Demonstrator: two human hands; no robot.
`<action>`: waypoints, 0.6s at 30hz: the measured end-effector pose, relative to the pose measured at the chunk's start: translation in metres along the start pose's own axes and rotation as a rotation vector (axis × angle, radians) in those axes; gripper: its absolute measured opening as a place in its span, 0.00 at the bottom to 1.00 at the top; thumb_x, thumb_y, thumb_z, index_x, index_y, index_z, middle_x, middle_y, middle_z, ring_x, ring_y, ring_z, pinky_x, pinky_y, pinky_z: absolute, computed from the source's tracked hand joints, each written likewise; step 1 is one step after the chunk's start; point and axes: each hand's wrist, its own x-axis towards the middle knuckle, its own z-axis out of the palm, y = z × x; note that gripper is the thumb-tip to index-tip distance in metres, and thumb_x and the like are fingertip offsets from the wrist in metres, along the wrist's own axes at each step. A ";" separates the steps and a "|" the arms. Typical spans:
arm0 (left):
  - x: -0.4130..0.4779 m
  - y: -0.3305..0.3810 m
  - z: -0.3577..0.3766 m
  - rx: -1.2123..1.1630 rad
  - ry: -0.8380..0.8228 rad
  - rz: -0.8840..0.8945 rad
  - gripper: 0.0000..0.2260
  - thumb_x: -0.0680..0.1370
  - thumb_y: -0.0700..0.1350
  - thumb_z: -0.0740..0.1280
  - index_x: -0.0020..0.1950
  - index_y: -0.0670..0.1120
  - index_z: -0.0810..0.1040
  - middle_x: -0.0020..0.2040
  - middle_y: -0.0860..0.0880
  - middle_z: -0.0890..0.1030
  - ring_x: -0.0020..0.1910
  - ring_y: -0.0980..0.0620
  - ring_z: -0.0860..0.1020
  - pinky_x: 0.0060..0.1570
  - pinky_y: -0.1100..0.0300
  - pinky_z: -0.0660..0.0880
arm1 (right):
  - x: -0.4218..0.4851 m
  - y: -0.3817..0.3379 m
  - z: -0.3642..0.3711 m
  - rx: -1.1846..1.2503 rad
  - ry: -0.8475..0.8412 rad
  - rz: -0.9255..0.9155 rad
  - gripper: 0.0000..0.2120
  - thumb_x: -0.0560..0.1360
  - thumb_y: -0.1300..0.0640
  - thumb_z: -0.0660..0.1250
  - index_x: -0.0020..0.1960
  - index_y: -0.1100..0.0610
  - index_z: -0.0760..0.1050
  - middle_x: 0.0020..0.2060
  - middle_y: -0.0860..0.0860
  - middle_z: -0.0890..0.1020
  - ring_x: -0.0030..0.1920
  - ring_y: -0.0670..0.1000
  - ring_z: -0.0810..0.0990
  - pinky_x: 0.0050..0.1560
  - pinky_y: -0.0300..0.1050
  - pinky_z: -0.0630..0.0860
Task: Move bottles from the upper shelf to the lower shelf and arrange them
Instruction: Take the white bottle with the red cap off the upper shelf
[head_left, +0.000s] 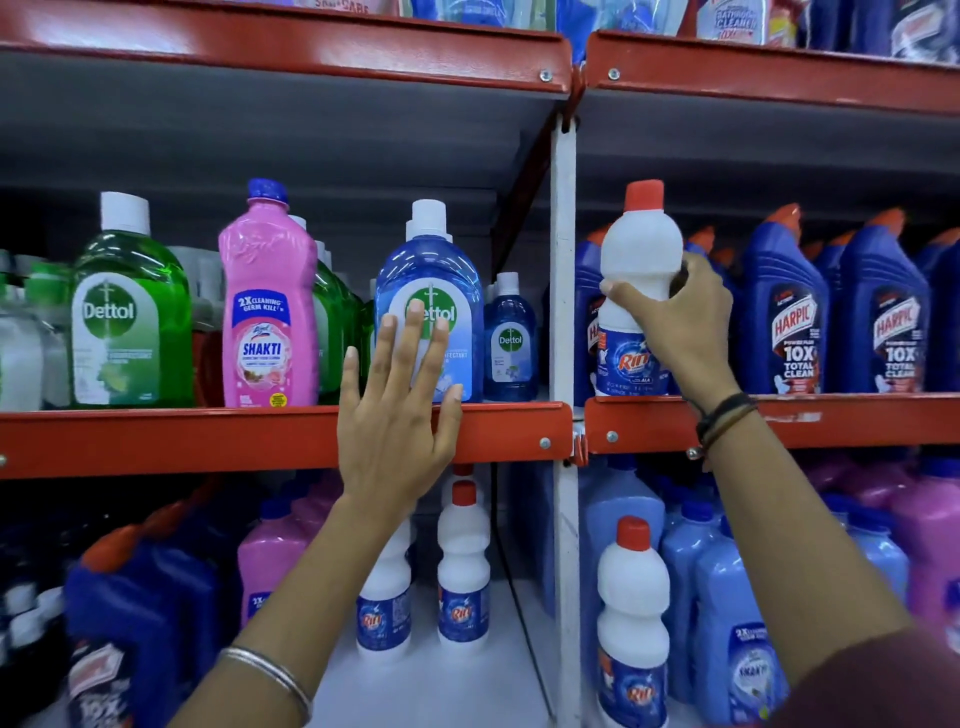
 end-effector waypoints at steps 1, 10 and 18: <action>0.000 0.000 0.000 0.000 0.000 -0.003 0.26 0.80 0.54 0.54 0.78 0.50 0.58 0.79 0.48 0.57 0.78 0.48 0.55 0.74 0.45 0.53 | -0.004 -0.002 -0.002 0.019 0.028 -0.013 0.28 0.64 0.47 0.75 0.58 0.59 0.72 0.51 0.49 0.76 0.50 0.47 0.74 0.40 0.32 0.70; -0.003 -0.005 -0.006 -0.023 -0.013 0.034 0.25 0.81 0.54 0.53 0.78 0.50 0.59 0.79 0.49 0.57 0.78 0.49 0.56 0.74 0.45 0.53 | -0.045 -0.022 -0.020 0.264 0.252 0.005 0.35 0.61 0.46 0.77 0.64 0.57 0.70 0.60 0.51 0.78 0.59 0.48 0.77 0.57 0.42 0.77; -0.013 -0.025 -0.012 -0.010 -0.017 0.099 0.24 0.82 0.55 0.51 0.78 0.50 0.59 0.78 0.48 0.59 0.77 0.47 0.58 0.73 0.45 0.58 | -0.090 -0.047 -0.042 0.458 0.053 0.086 0.25 0.64 0.52 0.77 0.57 0.61 0.75 0.51 0.53 0.83 0.47 0.45 0.82 0.44 0.35 0.77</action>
